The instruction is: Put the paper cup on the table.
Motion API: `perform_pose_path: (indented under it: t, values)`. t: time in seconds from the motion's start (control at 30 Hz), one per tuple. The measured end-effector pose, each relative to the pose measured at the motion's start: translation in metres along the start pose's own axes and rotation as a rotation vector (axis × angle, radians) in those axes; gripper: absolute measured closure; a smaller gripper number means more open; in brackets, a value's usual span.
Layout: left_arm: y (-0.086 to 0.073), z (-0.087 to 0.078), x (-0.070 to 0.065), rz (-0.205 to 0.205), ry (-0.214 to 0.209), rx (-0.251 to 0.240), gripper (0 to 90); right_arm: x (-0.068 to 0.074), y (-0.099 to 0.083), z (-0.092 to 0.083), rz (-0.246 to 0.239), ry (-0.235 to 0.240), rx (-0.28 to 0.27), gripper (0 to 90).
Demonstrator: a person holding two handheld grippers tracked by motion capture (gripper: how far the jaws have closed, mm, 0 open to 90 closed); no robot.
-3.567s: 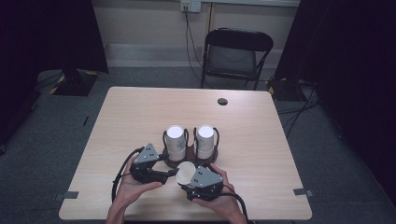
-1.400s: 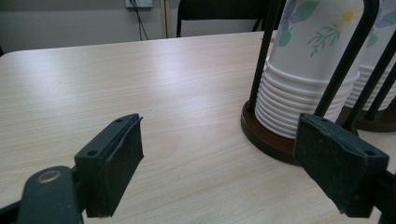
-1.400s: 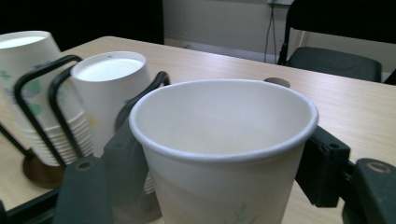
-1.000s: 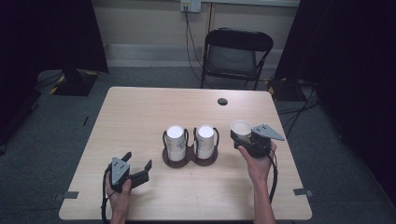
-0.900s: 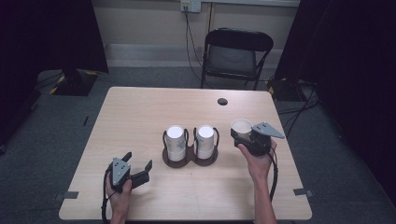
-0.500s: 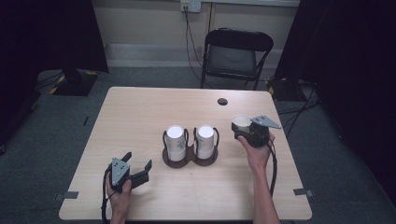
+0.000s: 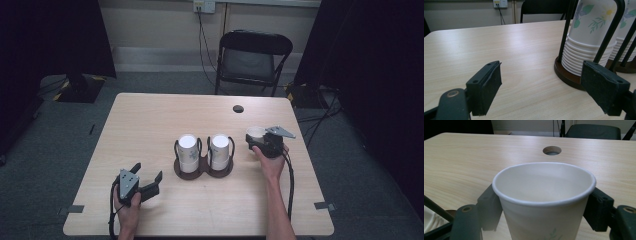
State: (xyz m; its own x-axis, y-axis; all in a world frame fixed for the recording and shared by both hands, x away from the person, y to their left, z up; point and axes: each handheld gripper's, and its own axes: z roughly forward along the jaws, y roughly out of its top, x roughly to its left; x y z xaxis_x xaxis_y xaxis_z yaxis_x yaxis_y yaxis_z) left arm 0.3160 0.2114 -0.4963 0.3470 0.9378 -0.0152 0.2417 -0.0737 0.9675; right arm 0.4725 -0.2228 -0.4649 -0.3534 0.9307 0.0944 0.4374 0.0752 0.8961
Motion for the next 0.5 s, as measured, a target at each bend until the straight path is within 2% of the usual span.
perform_pose_path:
  t: [0.07,0.23,0.37,0.5]
  values:
    - [-0.0001,-0.0003,0.0003,0.0,-0.003,-0.002,17.1,0.0013,-0.0013,0.0018,-0.017,-0.006,0.002,27.2]
    - [-0.0002,-0.0003,0.0003,-0.002,0.0,-0.003,17.3,-0.0011,-0.0039,0.0064,-0.002,0.002,-0.001,26.8]
    - [-0.0002,-0.0006,0.0001,-0.001,-0.001,-0.005,17.3,0.0004,-0.007,0.008,-0.022,-0.003,0.002,26.7]
    - [-0.0004,-0.0009,0.0003,-0.004,-0.001,-0.007,17.3,0.002,-0.0097,0.0075,-0.022,-0.003,0.0,26.8]
